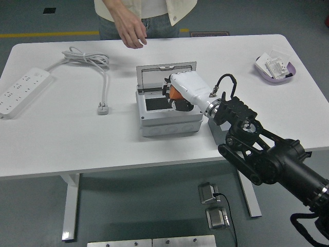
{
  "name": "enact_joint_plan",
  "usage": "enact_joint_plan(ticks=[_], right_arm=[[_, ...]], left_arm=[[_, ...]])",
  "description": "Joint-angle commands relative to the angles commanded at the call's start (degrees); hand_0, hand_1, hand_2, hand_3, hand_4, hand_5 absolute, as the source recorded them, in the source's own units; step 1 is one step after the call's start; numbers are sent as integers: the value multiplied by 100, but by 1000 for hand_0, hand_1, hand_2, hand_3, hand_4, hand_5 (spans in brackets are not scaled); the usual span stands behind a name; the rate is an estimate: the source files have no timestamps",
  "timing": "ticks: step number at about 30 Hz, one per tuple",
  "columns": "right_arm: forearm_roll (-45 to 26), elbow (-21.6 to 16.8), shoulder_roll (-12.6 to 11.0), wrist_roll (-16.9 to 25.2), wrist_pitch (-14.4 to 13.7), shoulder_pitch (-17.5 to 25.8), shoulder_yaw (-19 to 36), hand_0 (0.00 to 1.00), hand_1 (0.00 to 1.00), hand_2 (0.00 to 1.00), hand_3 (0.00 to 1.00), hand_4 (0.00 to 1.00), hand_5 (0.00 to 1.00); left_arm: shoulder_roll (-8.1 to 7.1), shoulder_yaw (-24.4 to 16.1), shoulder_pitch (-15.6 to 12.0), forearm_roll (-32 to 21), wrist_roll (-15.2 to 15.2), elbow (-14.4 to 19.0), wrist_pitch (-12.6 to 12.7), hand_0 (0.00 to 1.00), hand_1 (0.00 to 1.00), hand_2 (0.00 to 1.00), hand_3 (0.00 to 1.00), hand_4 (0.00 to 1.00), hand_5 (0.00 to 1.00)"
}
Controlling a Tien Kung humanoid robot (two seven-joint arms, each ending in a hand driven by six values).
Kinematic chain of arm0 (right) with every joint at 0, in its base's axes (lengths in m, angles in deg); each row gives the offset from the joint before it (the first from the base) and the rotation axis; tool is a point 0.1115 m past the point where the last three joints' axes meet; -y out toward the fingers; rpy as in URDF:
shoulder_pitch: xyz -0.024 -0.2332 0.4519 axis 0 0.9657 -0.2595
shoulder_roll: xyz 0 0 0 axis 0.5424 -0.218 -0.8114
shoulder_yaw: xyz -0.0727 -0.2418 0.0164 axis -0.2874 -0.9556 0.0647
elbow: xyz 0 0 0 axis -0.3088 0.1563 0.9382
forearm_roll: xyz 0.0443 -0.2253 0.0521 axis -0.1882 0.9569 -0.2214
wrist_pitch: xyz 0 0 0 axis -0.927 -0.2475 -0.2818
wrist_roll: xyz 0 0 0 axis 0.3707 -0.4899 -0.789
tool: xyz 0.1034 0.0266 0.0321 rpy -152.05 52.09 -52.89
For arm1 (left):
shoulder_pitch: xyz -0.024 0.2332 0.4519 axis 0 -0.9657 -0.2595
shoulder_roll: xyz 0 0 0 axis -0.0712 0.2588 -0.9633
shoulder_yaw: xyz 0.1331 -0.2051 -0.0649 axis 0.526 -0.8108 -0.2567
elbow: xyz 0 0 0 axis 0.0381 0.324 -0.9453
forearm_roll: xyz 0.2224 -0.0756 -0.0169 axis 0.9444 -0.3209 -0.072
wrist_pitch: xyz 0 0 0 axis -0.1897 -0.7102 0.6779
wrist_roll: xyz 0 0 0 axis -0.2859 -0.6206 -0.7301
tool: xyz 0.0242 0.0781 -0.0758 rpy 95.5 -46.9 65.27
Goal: Fetch the battery,place it into the box,close the lid of the box
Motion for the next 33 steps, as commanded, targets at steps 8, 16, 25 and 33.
enact_joint_plan(ticks=[8, 16, 25, 33], right_arm=[[56, 416, 161, 108, -143, -282, -237, 161, 177, 315, 233, 2, 2], [-43, 1095, 361, 259, -353, -514, -309, 164, 178, 315, 230, 2, 2], [-93, 1609, 580, 303, -460, -579, -187, 168, 178, 321, 231, 2, 2], [-297, 1729, 637, 402, -688, -547, -162, 174, 179, 335, 240, 2, 2]], left_arm=[[-15, -35, 22, 25, -24, 0, 7, 638, 671, 680, 685, 707, 201], [-31, -43, -1, 9, -35, 0, 4, 638, 670, 680, 685, 707, 203], [-42, -62, -7, 10, -56, 0, -1, 638, 669, 680, 685, 707, 202], [-29, -66, 5, 18, -46, 0, -1, 638, 668, 680, 686, 707, 201]])
